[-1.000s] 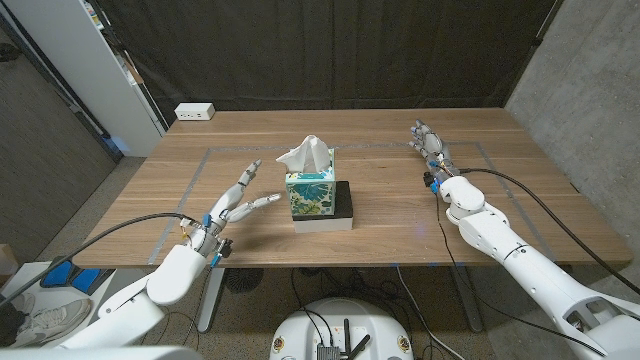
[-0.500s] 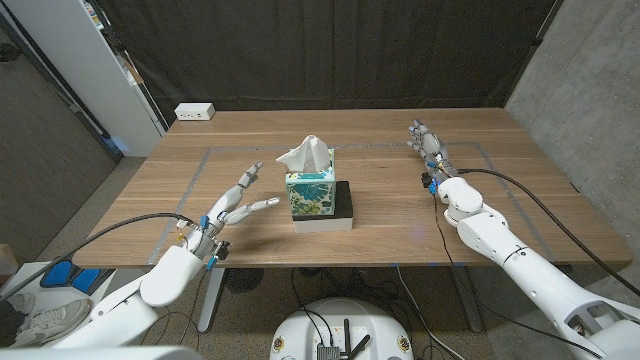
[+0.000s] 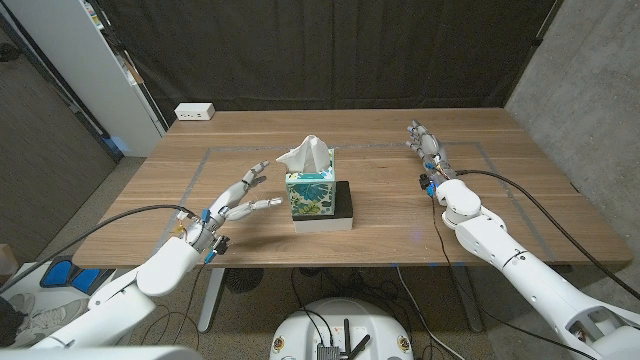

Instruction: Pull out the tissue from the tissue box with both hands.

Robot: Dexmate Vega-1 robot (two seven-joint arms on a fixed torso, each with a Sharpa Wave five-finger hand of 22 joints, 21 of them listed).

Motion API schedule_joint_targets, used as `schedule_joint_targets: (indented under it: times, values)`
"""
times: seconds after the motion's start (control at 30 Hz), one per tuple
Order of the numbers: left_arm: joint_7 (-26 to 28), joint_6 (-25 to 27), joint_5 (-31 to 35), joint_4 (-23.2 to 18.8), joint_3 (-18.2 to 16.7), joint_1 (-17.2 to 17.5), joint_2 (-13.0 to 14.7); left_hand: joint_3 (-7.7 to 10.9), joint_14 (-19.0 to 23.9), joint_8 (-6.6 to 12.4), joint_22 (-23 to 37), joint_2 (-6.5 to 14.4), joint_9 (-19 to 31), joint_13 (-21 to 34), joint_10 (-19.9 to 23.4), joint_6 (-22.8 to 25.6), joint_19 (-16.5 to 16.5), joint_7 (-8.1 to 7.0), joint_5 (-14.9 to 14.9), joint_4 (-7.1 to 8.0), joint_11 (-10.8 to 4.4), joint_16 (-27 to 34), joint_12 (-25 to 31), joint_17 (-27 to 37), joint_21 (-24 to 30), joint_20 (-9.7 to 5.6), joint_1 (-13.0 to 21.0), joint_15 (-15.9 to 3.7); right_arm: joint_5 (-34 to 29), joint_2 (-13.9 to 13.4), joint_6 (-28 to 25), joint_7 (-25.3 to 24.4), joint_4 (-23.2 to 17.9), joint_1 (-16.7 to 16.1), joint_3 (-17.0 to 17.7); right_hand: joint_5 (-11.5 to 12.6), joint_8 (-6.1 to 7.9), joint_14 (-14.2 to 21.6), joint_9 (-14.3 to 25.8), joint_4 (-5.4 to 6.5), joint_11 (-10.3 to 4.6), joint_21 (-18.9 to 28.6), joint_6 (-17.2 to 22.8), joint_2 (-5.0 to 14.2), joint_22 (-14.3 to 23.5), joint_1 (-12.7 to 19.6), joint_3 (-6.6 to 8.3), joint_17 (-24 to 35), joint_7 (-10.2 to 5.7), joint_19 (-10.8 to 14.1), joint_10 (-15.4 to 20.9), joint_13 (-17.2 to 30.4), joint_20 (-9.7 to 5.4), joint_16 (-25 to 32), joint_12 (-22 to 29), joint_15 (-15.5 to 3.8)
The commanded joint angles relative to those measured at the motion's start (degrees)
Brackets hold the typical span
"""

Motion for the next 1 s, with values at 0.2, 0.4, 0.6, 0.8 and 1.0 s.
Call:
schedule_joint_targets:
  times: [0.2,0.4,0.6,0.8,1.0]
  values:
    - [-10.53,3.26,-6.34,0.87,3.54,-7.43,4.19,-1.18,1.15,0.61,0.15,-0.08,0.2,0.1,-4.19,-9.66,1.15,0.26,0.49,-0.18,-0.43,0.02,0.76,0.11,0.06,0.59,1.83,0.46,-2.47,-0.58,-0.17,-2.64,-2.74,-1.56,0.26,-0.11,0.14,0.32,0.23,-0.5,0.26,-0.26,0.28,0.08,0.25,-0.16,-0.04,-0.03,0.39,0.69,0.33,0.19,0.11,-0.25,-0.08,0.47]
    - [-15.22,3.62,-7.94,2.15,6.04,-11.77,5.42,-2.55,3.3,1.6,0.19,-0.01,0.26,0.13,-0.89,-6.25,2.86,-0.77,0.65,-0.06,-0.9,0.02,1.22,0.09,0.12,0.03,3.11,-0.17,-3.71,-0.8,-0.67,-3.92,-3.52,-1.95,0.29,-0.1,0.14,0.32,0.23,-0.62,0.24,-0.39,0.28,0.06,0.25,-0.16,-0.06,-0.11,0.39,0.74,0.3,0.19,0.19,-0.26,-0.09,0.61]
    - [-18.15,4.19,-7.44,2.56,8.18,-15.5,6.51,-3.92,4.72,2.58,0.19,0.07,0.35,0.12,1.45,-2.94,4.26,-3.37,0.76,0.06,-2.74,-0.31,1.21,0.06,0.02,-0.53,4.28,-1.08,-4.58,-0.85,-0.95,-5.29,-4.44,-2.6,0.57,-0.09,0.15,0.29,0.23,-0.73,0.29,-0.53,0.3,0.05,0.25,-0.19,-0.1,-0.19,0.46,0.83,0.32,0.18,0.26,-0.29,-0.09,0.59]
    - [-22.86,5.7,-8.42,2.61,10.6,-19.68,7.64,-4.63,3.8,2.2,0.18,-0.04,0.37,0.13,1.64,-3.5,3.78,-3.59,0.94,-0.06,-2.93,-0.92,0.83,0.08,-0.47,-0.08,5.15,-0.6,-5.65,-1.15,-1.43,-6.88,-5.59,-3.44,0.99,-0.08,0.14,0.31,0.23,-0.88,0.1,-0.7,0.29,0.01,0.25,-0.2,-0.13,-0.3,0.48,0.89,0.3,0.18,0.33,-0.29,-0.11,0.57]
    - [-26.09,8.87,-8.1,3.23,13.42,-24.14,7.45,-6.14,4.4,1.75,0.14,0.05,0.49,0.21,2.24,-3.76,2.4,-3.86,1.69,-0.34,-4.17,-1.02,0.22,0.07,-1.51,4.97,7.65,1.59,-8.56,-2.14,-4.32,-10.79,-9.09,-5.22,1.38,-0.07,0.16,0.33,0.23,-1.02,0.29,-0.84,0.34,-0.05,0.25,-0.2,-0.17,-0.39,0.5,0.92,0.37,0.18,0.56,-0.31,-0.09,0.63]
